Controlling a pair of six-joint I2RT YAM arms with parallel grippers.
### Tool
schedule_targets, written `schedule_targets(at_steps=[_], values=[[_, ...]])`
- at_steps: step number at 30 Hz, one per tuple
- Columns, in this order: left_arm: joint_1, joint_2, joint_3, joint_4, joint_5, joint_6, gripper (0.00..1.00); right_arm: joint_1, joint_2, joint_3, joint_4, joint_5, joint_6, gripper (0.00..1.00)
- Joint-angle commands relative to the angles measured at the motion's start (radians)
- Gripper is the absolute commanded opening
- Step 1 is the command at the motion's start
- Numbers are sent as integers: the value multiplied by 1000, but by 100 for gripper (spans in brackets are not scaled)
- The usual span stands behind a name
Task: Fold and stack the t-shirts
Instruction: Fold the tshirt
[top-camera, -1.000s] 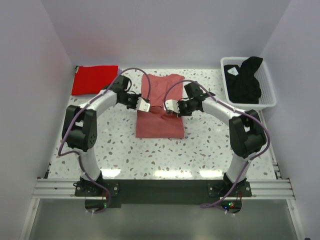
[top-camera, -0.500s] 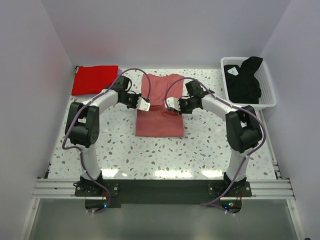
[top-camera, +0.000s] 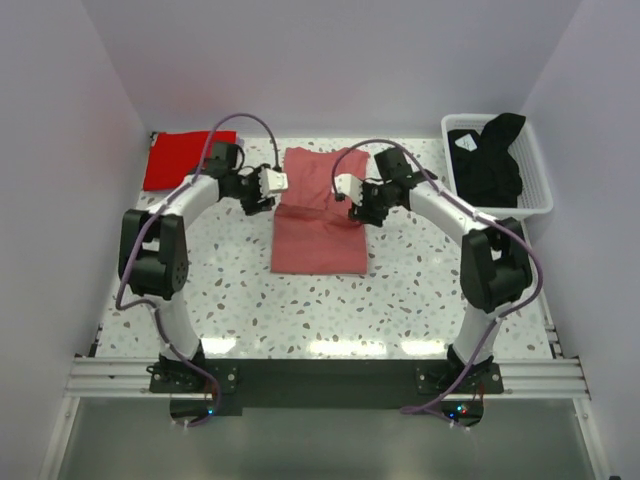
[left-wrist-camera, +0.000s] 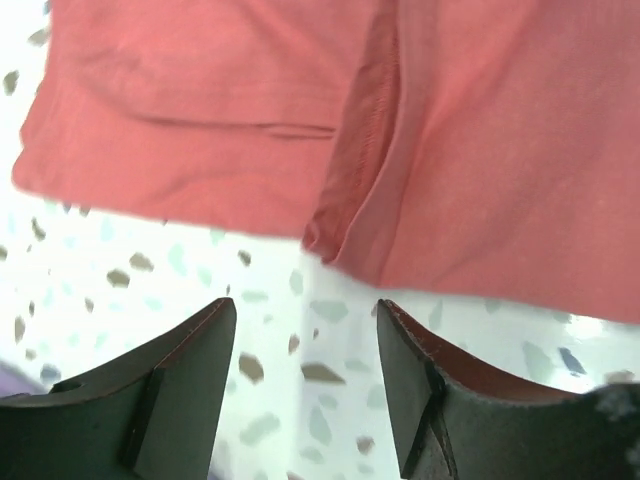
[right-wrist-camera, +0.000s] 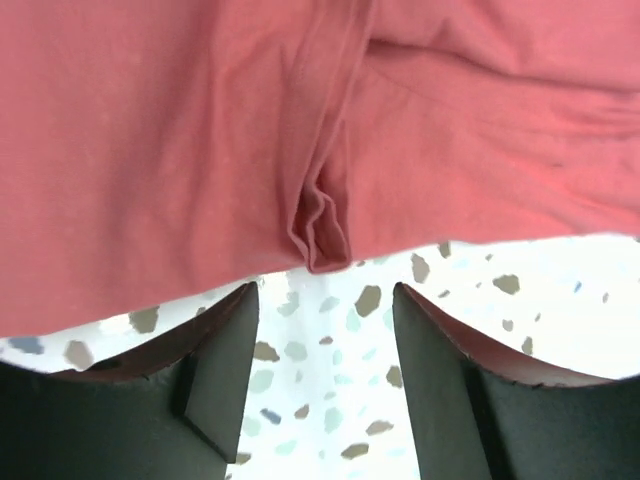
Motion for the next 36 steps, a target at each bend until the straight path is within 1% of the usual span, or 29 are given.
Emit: schedule_targets(at_steps=[1,2,3,4,5,6,7,8,9,12,17,21,25,28,30,31,33,34,36], values=[[33,-157,20,-14,76,-316,62,7,-108,110,-119,-40,253,54],[33,-180,0,-23,125,-373,60,12,-106,124,-138,-57,375,49],[33,-220,-45,-26,151,-487,59,15,-89,140,-167,-92,423,40],[28,-237,-72,-25,179,-547,58,27,-82,163,-220,-114,470,35],[22,-251,-99,-14,226,-612,56,30,-71,166,-236,-140,560,31],[18,-265,-148,-14,243,-716,54,38,-54,167,-263,-188,600,26],[7,-271,-176,-6,253,-767,52,35,-43,155,-265,-209,643,24],[4,-274,-208,45,268,-824,49,38,-36,146,-267,-229,719,21],[4,-279,-275,79,277,-935,49,38,-26,135,-267,-250,747,20],[4,-250,-357,159,300,-1055,47,39,1,57,-206,-281,850,19],[8,-152,-397,216,267,-1114,43,30,81,-33,-115,-240,921,17],[16,-50,-400,225,242,-1151,42,21,132,-72,-68,-192,906,17],[53,-3,-428,201,198,-1171,38,-2,165,-142,-60,-149,881,16],[94,-12,-469,181,184,-1159,36,-19,126,-173,-70,-129,858,18],[110,-36,-483,144,190,-1124,36,-19,87,-176,-102,-126,818,22],[114,-49,-481,127,201,-1102,36,-20,39,-170,-118,-131,803,24],[114,-108,-465,70,233,-1036,36,-19,-12,-158,-162,-126,731,29],[114,-157,-442,34,250,-983,39,-19,-57,-155,-178,-115,681,32],[114,-206,-419,-2,251,-920,41,-17,-103,-142,-224,-111,624,33]])
